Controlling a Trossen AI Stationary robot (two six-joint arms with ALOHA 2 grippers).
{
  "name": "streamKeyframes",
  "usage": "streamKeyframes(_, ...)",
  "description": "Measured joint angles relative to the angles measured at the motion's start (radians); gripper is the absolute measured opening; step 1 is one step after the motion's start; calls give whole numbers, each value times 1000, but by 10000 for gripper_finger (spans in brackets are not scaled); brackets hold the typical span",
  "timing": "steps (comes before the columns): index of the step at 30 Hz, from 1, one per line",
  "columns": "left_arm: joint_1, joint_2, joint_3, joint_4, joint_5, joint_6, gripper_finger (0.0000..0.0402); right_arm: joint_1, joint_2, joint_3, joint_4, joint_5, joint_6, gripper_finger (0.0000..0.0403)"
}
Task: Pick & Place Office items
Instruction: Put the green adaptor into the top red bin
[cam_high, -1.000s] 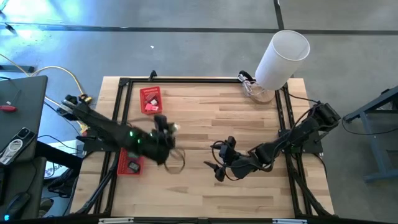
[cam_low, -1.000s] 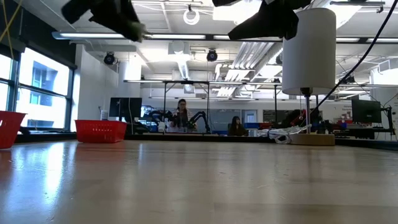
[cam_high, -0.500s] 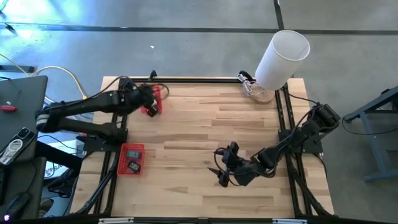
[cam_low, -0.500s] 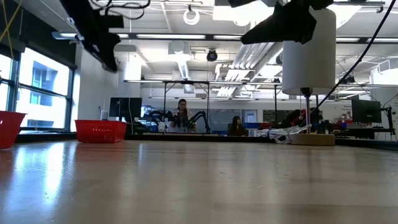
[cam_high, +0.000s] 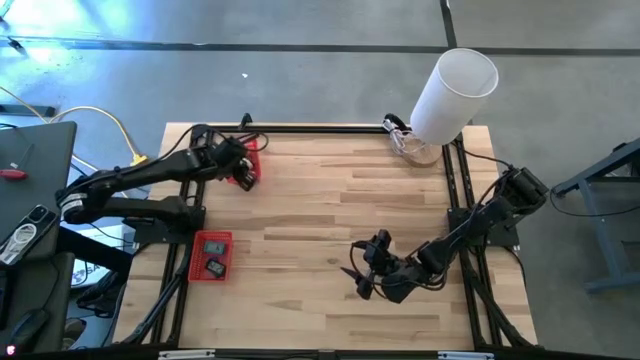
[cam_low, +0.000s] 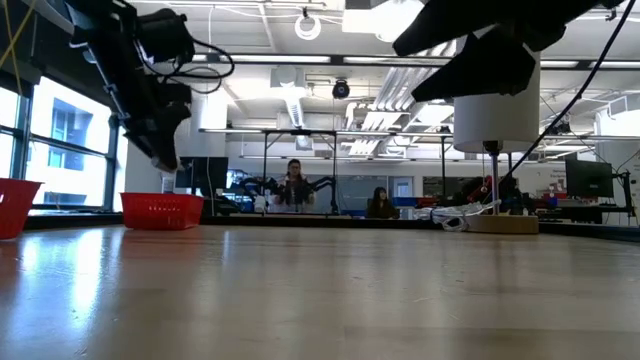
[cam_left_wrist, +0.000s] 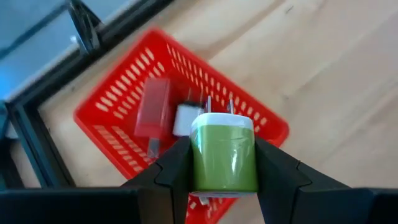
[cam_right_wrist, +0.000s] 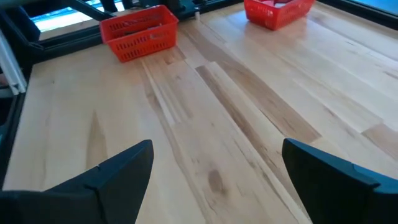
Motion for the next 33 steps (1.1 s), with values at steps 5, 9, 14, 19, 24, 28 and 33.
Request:
streamKeyframes(5, 38, 40, -33, 58, 4, 22, 127, 0, 0, -11, 0, 0, 3, 346)
streamKeyframes(9, 75, 81, -56, 119, 44, 25, 127, 0, 0, -11, 0, -1, 4, 346)
streamKeyframes(14, 95, 136, -58, 123, 51, 9, 140, 3, 0, -11, 0, -26, 10, 346)
streamKeyframes(19, 95, 186, -58, 124, 52, 9, 169, 8, 0, -11, 0, -32, 5, 346)
streamKeyframes(24, 94, 208, -58, 135, 70, 55, 175, 7, 0, -11, 0, -31, 3, 346)
streamKeyframes(28, 94, 206, -58, 161, 78, 59, 177, 7, 0, -11, 0, -27, 2, 346)
streamKeyframes(33, 94, 206, -55, 164, 78, 59, 178, 7, 0, -11, 0, -26, -8, 346)
